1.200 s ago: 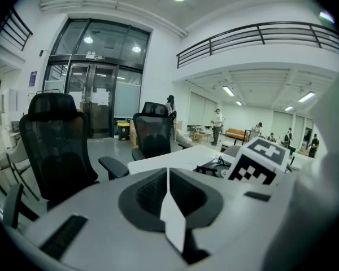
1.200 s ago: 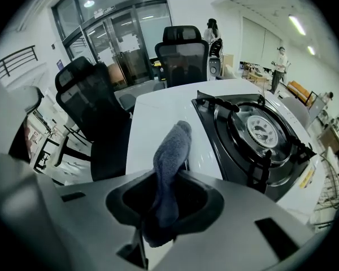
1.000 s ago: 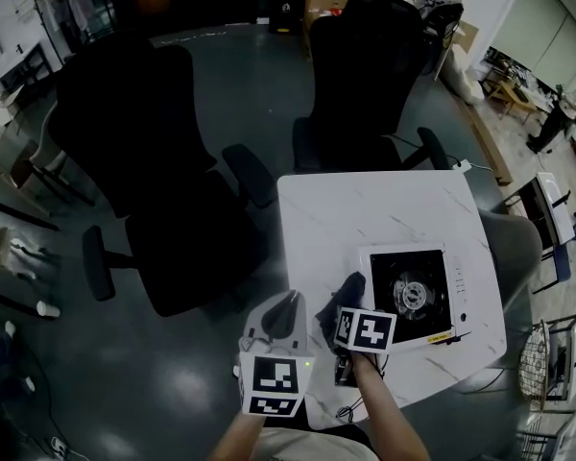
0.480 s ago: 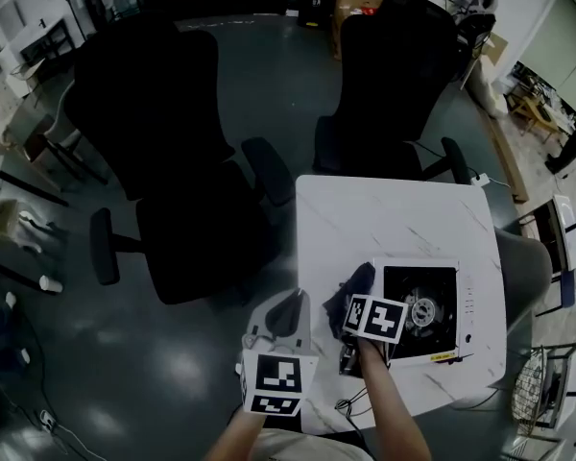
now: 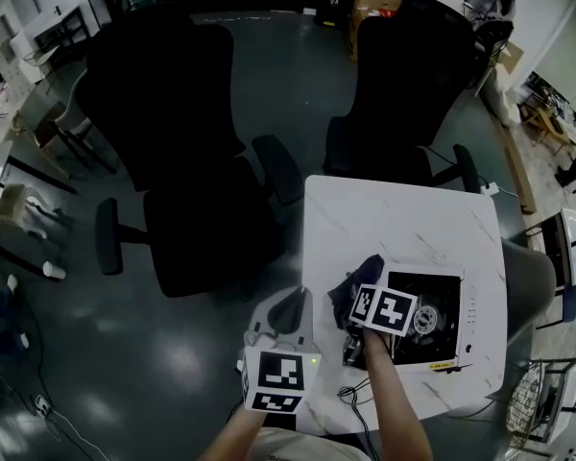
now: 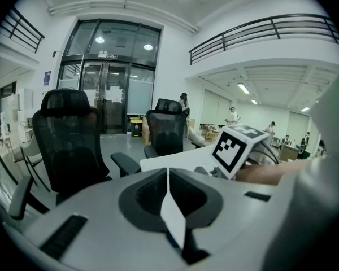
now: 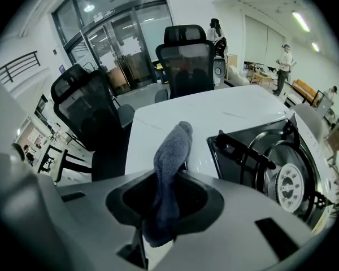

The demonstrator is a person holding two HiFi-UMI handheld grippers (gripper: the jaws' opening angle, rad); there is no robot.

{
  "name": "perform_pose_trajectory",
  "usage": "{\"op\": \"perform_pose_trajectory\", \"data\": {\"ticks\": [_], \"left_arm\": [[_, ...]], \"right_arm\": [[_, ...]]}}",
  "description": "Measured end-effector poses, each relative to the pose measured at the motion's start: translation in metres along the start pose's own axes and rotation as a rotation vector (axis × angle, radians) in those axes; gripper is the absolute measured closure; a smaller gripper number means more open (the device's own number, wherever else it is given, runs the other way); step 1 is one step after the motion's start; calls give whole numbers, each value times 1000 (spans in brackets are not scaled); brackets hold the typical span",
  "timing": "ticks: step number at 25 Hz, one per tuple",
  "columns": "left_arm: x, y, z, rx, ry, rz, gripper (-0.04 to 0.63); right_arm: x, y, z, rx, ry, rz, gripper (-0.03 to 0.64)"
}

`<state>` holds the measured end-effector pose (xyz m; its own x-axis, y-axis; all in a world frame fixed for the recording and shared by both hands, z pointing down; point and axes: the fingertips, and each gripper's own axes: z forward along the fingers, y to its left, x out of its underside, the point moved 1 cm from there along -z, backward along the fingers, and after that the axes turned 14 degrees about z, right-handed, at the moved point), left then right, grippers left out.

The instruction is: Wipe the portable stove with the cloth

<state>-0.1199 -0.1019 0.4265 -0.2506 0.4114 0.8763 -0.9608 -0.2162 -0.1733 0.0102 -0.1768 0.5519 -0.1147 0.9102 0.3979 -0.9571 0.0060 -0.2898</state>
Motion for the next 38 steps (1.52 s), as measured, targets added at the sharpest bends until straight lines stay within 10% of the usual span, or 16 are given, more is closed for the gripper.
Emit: {"op": "perform_pose_trajectory", "data": {"ticks": [38], "left_arm": [[-44, -67, -38, 107, -129, 114, 574]], "right_arm": [[40, -9, -178, -178, -351, -3, 518]]}}
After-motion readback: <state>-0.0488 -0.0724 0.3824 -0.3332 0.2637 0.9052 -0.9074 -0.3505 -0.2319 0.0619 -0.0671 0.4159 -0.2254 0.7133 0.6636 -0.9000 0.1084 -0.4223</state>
